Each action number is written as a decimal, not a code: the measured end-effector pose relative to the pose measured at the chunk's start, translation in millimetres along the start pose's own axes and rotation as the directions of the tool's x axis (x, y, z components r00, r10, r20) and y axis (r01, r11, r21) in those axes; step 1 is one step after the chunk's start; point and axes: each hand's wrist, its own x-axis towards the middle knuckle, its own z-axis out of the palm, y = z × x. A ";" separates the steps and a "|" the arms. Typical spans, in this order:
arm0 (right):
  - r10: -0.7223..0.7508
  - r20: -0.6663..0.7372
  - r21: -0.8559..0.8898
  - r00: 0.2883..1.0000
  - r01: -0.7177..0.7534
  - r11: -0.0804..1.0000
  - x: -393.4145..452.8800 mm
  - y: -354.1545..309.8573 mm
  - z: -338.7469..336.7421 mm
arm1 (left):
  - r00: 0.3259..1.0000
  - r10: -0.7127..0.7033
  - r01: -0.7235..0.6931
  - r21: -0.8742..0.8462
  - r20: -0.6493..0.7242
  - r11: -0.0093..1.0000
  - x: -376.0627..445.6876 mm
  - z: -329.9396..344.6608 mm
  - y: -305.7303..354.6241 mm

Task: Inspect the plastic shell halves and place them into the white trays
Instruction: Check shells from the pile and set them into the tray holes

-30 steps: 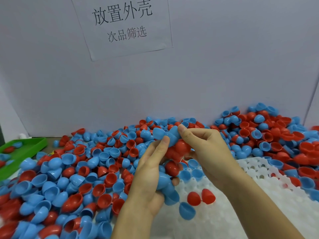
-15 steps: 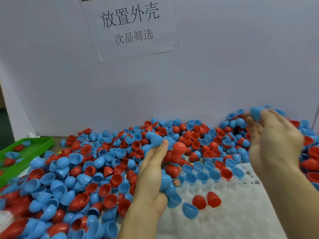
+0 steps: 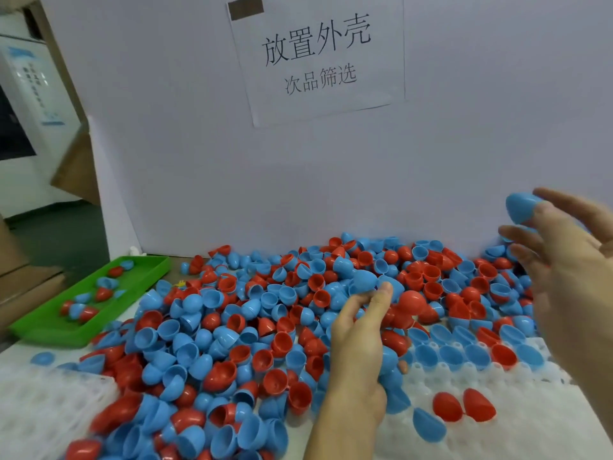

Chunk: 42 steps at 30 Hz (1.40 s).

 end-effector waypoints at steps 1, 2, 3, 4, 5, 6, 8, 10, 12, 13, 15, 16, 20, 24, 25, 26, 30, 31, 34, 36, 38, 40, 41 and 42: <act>-0.008 0.032 -0.039 0.999 0.009 0.999 0.8 -3.8 3.4 | 1.000 0.000 0.000 -0.008 -0.010 1.000 0.2 0.0 0.5; 0.018 0.069 -0.059 0.997 -0.014 0.998 3.9 -5.3 5.4 | 1.000 0.006 -0.007 -0.014 -0.012 1.000 0.0 -1.0 1.8; 0.052 0.085 -0.051 0.995 -0.048 0.998 7.0 -5.6 4.8 | 1.000 0.009 -0.009 -0.021 -0.014 1.000 0.1 -1.9 2.8; 0.076 0.088 -0.053 0.993 -0.071 0.996 9.8 -5.8 4.6 | 1.000 0.013 -0.014 -0.033 -0.026 0.999 1.1 -3.2 4.3; 0.115 0.111 -0.063 0.987 -0.108 0.992 11.2 -4.9 6.9 | 0.999 0.024 -0.026 -0.039 -0.042 0.999 2.4 -5.7 5.7; 0.141 0.162 -0.106 0.977 -0.125 0.986 12.6 -2.3 8.4 | 0.998 0.035 -0.037 -0.044 -0.058 0.998 3.5 -9.1 7.0; 0.208 0.302 -0.230 0.930 -0.141 0.963 11.3 3.4 17.5 | 0.993 0.061 -0.066 -0.053 -0.096 0.996 5.6 -15.3 8.4; 0.304 0.450 -0.453 0.840 -0.078 0.888 10.3 8.1 19.0 | 0.988 0.078 -0.087 -0.065 -0.137 0.994 6.0 -21.2 10.9; 0.422 0.534 -0.718 0.733 0.131 0.683 15.0 6.6 14.3 | 0.974 0.110 -0.122 -0.052 -0.199 0.991 8.2 -27.1 12.8; 0.496 0.539 -0.813 0.681 0.264 0.520 18.0 2.0 14.0 | 0.963 0.132 -0.142 -0.030 -0.233 0.989 9.4 -29.9 13.7; 0.657 0.484 -0.847 0.578 0.498 0.186 23.2 -3.4 17.3 | 0.945 0.170 -0.177 -0.001 -0.279 0.984 10.4 -34.0 15.1; 0.666 0.485 -0.808 0.566 0.582 0.094 26.2 -2.2 22.0 | 0.938 0.182 -0.189 0.004 -0.294 0.982 11.2 -35.3 14.9; 0.343 0.760 -0.610 0.552 0.425 0.669 17.6 -10.4 64.0 | 0.940 0.171 -0.172 0.020 -0.295 0.985 11.8 -34.1 13.2; 0.179 0.843 -0.202 0.508 -0.010 0.979 -2.2 -20.5 89.1 | 0.954 0.159 -0.158 0.025 -0.254 0.987 10.5 -30.9 10.5; 0.162 0.836 -0.236 0.525 0.075 0.969 -5.0 -17.1 85.0 | 0.956 0.159 -0.158 0.025 -0.248 0.987 10.1 -30.6 10.3; 0.169 0.814 -0.294 0.556 0.143 0.945 -7.7 -13.3 78.6 | 0.956 0.158 -0.155 0.030 -0.247 0.987 9.8 -30.1 10.1; 0.215 0.688 -0.492 0.693 0.228 0.840 -11.8 8.2 40.5 | 0.963 0.148 -0.133 0.082 -0.226 0.988 8.2 -26.7 9.3; 0.219 0.657 -0.513 0.722 0.215 0.831 -11.7 14.8 31.7 | 0.966 0.147 -0.129 0.096 -0.213 0.987 7.7 -26.2 9.0; 0.223 0.588 -0.546 0.777 0.179 0.819 -10.9 31.9 14.5 | 0.974 0.153 -0.131 0.136 -0.167 0.982 5.0 -22.9 9.2; 0.234 0.566 -0.560 0.791 0.160 0.813 -11.1 43.0 8.8 | 0.980 0.158 -0.139 0.155 -0.122 0.978 2.8 -21.1 10.0; 0.243 0.564 -0.545 0.789 0.135 0.827 -12.8 50.0 7.6 | 0.987 0.151 -0.141 0.161 -0.054 0.977 0.6 -20.3 10.4; 0.239 0.573 -0.518 0.784 0.120 0.847 -15.1 52.9 8.6 | 0.990 0.137 -0.140 0.175 0.025 0.975 -1.7 -20.2 11.2; 0.234 0.575 -0.509 0.784 0.118 0.853 -15.4 53.0 8.8 | 0.989 0.130 -0.140 0.183 0.063 0.973 -2.6 -20.3 11.8; 0.228 0.578 -0.500 0.784 0.118 0.858 -15.1 52.6 8.1 | 0.988 0.123 -0.139 0.187 0.096 0.972 -3.4 -20.0 12.2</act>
